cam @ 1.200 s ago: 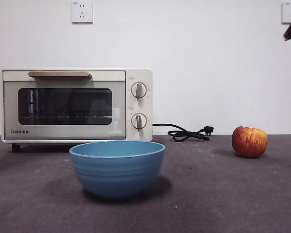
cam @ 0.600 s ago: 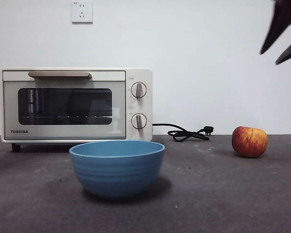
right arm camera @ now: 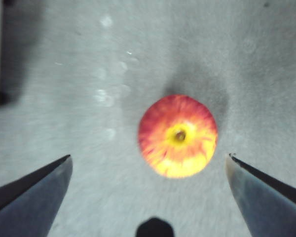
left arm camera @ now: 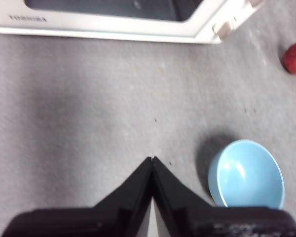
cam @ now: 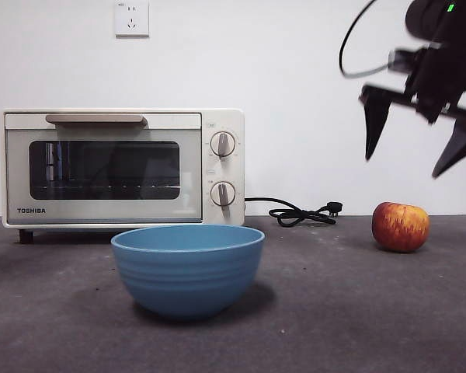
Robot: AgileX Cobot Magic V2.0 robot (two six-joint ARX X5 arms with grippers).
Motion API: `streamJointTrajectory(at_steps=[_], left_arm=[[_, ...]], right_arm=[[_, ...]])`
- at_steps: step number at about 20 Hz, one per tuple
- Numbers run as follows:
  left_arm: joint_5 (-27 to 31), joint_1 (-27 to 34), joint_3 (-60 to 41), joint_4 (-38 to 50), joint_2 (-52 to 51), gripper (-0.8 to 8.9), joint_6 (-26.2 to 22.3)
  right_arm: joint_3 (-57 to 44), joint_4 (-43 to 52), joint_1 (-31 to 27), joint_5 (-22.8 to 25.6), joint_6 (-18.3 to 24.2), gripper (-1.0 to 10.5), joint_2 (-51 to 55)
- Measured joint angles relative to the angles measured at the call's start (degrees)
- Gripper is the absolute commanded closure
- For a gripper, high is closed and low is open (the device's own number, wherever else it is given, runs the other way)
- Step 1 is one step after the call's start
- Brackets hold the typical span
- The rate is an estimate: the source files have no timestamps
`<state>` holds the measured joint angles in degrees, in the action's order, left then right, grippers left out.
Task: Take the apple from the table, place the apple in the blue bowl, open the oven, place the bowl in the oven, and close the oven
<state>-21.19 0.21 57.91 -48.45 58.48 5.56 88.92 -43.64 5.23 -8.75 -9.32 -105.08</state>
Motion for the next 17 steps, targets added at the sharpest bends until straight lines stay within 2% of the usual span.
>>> streamJointTrajectory(at_steps=[8,11,13,14,17], left_arm=[[0.0,-3.1,0.0,-3.9,0.0,8.19,0.0],[0.0,-3.2,0.0,-4.4,0.0,8.19,0.0],[0.0,-3.2,0.0,-4.5,0.0,8.19,0.0],[0.0,-3.2,0.0,-4.6,0.0,8.19,0.0],[0.0,-3.2,0.0,-4.7,0.0,8.19,0.0]], right_arm=[[1.6,1.9,0.0,3.0,0.1,3.4,-11.9],[1.6,4.0,0.0,3.0,0.1,5.6,-12.1],[1.6,4.4,0.0,3.0,-0.1,9.0,-12.1],[1.6,3.8,0.0,3.0,-0.3,9.5,-12.1],[1.8,3.1,0.0,3.7,-0.4,9.5,-12.1]])
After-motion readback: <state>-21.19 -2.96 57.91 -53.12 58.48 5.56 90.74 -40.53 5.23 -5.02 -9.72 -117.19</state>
